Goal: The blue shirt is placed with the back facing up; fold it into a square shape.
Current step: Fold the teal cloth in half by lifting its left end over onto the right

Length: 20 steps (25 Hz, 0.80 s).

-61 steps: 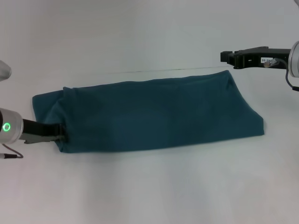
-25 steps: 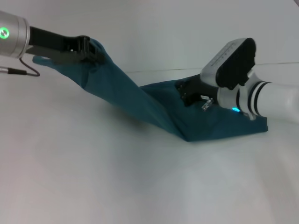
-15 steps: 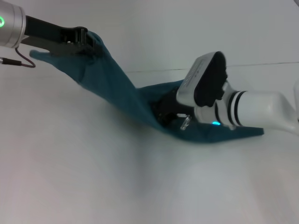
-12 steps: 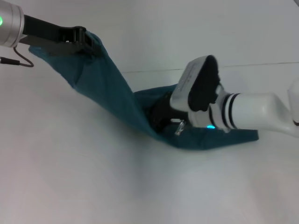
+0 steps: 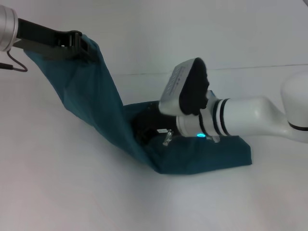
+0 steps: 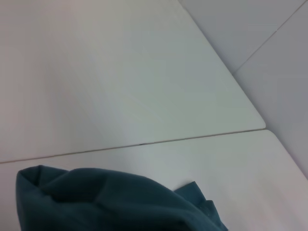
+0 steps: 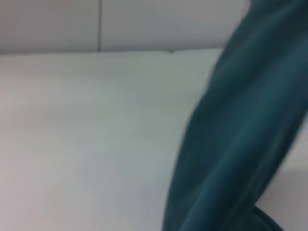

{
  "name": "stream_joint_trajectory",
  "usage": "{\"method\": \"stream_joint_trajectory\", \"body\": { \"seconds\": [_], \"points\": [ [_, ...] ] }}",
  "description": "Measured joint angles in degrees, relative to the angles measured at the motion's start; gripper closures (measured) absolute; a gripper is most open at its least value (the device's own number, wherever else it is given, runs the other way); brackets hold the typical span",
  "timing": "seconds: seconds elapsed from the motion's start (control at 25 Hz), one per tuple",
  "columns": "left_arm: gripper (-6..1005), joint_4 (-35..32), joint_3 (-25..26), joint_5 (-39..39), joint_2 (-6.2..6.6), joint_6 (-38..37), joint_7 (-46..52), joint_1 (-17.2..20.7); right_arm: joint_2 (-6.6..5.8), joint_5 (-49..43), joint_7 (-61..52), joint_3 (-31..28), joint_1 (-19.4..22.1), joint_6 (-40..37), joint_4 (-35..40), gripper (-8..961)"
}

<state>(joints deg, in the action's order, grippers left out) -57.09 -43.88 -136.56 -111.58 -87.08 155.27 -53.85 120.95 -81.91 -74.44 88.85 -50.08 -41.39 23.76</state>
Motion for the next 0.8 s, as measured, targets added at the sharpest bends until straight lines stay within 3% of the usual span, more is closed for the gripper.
{"method": "stream_joint_trajectory", "body": {
  "seconds": [0.12,0.24,0.36,0.6,0.8],
  "points": [
    [941,0.0,-0.2,0.0,-0.08,0.2,-0.5,0.1,-1.44,0.3,-4.5,-3.2,3.5,0.1,2.5,954],
    [933,0.1,-0.5,0.0,-0.29,0.1,-0.6,-0.2,-3.81,0.1,-10.7,-10.4,10.3,-0.2,7.7,953],
    [924,0.1,-1.3,0.1,-0.46,0.0,-0.8,-0.4,-6.26,0.1,-16.8,-19.9,17.2,-1.7,11.6,953],
    [908,0.1,-4.1,0.3,-1.85,0.2,-0.8,-2.4,-11.36,0.1,-21.7,-44.0,29.4,-10.1,11.8,953],
    [894,0.1,-7.3,0.3,-4.00,0.4,-0.8,-6.0,-11.83,0.1,-21.9,-52.0,33.7,-13.1,11.9,953]
  ]
}}
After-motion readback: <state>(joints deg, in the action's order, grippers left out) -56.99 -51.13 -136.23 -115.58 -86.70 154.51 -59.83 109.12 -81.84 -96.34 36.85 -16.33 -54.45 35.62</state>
